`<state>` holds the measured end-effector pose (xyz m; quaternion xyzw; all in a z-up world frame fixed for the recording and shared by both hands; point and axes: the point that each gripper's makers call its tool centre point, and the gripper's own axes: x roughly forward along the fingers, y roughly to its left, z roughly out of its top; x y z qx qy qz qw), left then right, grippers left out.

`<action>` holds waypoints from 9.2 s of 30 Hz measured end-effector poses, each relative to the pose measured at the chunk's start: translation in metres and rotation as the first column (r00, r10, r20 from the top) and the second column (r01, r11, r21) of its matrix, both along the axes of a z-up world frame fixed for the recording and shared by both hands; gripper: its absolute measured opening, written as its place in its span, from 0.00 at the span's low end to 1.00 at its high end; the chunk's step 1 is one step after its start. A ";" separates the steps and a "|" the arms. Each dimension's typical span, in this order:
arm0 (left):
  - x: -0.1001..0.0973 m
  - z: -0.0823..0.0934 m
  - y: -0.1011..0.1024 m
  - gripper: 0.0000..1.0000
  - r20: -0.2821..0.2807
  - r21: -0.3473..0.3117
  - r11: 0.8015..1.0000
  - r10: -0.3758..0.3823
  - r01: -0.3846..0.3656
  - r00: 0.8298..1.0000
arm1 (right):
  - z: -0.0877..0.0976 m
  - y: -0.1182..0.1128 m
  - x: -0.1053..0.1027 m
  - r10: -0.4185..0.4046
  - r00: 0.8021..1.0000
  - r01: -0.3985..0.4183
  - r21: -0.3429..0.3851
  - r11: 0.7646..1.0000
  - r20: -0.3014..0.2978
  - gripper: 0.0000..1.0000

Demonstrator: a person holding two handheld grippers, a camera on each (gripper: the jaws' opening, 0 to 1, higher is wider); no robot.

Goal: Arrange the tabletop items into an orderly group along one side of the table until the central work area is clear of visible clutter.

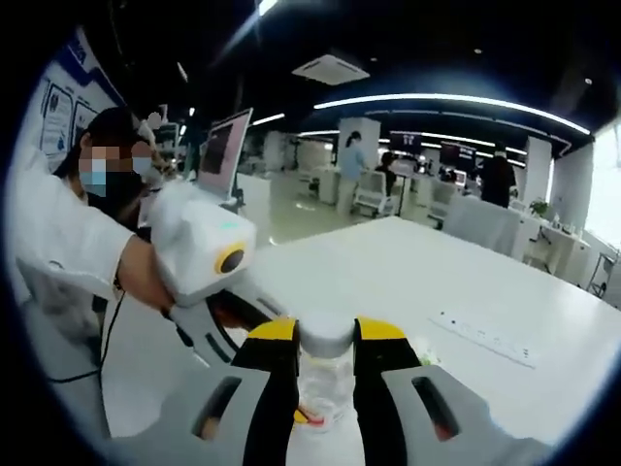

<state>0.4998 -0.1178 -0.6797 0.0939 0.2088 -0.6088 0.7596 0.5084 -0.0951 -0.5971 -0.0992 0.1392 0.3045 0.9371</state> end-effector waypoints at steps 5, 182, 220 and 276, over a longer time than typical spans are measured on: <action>0.002 -0.002 -0.002 0.36 0.009 0.007 1.000 -0.016 0.016 1.000 | -0.001 -0.002 0.001 -0.011 1.000 0.011 -0.029 1.000 0.015 0.18; 0.030 0.109 0.032 0.78 -0.104 -0.031 0.988 0.146 -0.150 0.984 | 0.000 -0.139 -0.064 -0.199 0.972 0.202 0.008 0.979 -0.124 0.65; 0.103 0.068 -0.004 0.67 -0.189 0.002 0.994 0.110 -0.112 0.976 | -0.014 -0.158 -0.060 -0.251 0.957 0.251 -0.015 0.968 -0.146 0.63; 0.097 -0.041 -0.058 0.12 -0.466 0.067 0.998 0.022 0.011 0.885 | -0.051 -0.190 -0.054 -0.319 0.927 0.313 -0.063 0.948 -0.199 0.56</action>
